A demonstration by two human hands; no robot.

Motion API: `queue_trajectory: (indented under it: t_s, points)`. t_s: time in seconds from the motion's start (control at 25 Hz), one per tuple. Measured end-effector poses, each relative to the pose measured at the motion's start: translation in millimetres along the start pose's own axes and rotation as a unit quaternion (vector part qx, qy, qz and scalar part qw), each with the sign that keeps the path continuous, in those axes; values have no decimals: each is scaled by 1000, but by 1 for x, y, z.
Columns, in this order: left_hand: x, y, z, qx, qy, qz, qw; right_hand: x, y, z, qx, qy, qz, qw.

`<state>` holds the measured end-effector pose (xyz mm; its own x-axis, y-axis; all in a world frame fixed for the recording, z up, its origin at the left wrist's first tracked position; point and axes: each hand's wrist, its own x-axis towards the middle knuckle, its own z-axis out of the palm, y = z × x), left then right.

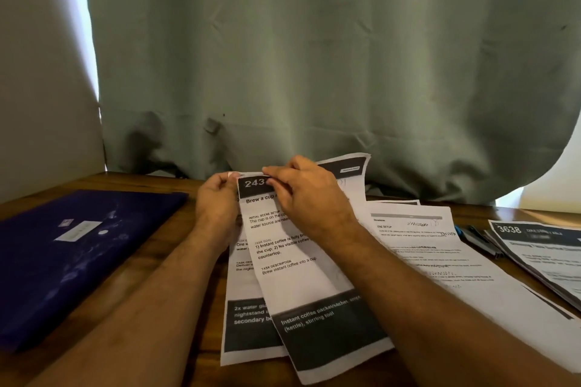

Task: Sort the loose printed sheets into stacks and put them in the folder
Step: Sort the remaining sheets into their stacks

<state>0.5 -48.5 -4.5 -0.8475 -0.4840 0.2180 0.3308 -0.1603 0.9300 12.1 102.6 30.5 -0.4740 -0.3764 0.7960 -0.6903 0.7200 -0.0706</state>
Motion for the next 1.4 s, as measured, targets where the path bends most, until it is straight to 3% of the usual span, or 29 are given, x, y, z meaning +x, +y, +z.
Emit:
queue_trajectory:
  t_s: [0.2,0.36,0.52,0.64,0.8,1.4]
  points:
    - [0,7,1,-44,-27,-35,998,26,-3,24,-32,-70,72,994]
    - [4,8,-2,-54,-30,-64,996,26,-5,47,30,-44,149,987]
    - [6,8,0,-64,-35,-84,994,22,-3,59,46,-28,168,984]
    - [5,7,1,-12,-77,-73,994,20,2,58,52,-36,180,982]
    - [1,5,2,-34,-150,-28,988,17,2,56,75,-39,174,981]
    - [2,7,2,12,-102,3,995,13,9,45,36,-44,184,981]
